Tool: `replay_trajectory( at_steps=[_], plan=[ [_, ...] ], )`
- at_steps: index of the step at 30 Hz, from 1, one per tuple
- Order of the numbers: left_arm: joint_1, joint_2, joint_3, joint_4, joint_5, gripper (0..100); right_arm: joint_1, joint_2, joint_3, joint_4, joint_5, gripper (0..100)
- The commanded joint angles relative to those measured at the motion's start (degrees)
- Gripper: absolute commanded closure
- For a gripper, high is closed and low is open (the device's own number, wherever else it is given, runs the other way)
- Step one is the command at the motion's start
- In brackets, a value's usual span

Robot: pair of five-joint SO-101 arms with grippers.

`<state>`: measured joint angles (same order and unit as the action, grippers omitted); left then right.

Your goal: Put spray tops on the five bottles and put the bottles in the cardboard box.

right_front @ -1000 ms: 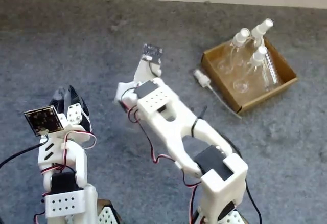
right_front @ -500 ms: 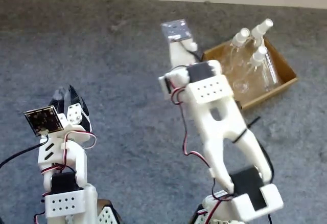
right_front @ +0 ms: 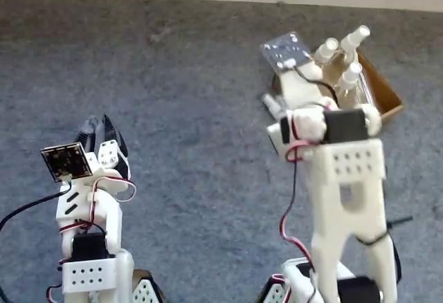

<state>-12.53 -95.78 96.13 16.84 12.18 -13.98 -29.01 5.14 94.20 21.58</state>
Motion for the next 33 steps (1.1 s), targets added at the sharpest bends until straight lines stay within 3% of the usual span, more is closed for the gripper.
replay_trajectory(
  at_steps=[1, 7, 17, 24, 33],
  plan=[
    [1.27, -0.84, 1.36, -1.41, -0.44, 96, 0.92, -7.78, -0.4, 5.32, 2.55, 79.7],
    [1.27, -0.84, 1.36, -1.23, -0.44, 96, 2.95, -20.7, 9.27, 4.88, 9.05, 79.7],
    [1.27, -0.84, 1.36, -1.23, -0.44, 96, 17.63, -38.02, 46.64, -14.64, 16.35, 79.7],
    [1.36, -0.57, 1.36, -1.14, -0.44, 96, 25.27, -37.41, 60.79, -24.04, 22.24, 79.7],
    [1.36, -0.48, 1.36, -1.14, -0.44, 96, 30.55, -29.41, 64.84, -35.91, 22.68, 79.6]
  ],
)
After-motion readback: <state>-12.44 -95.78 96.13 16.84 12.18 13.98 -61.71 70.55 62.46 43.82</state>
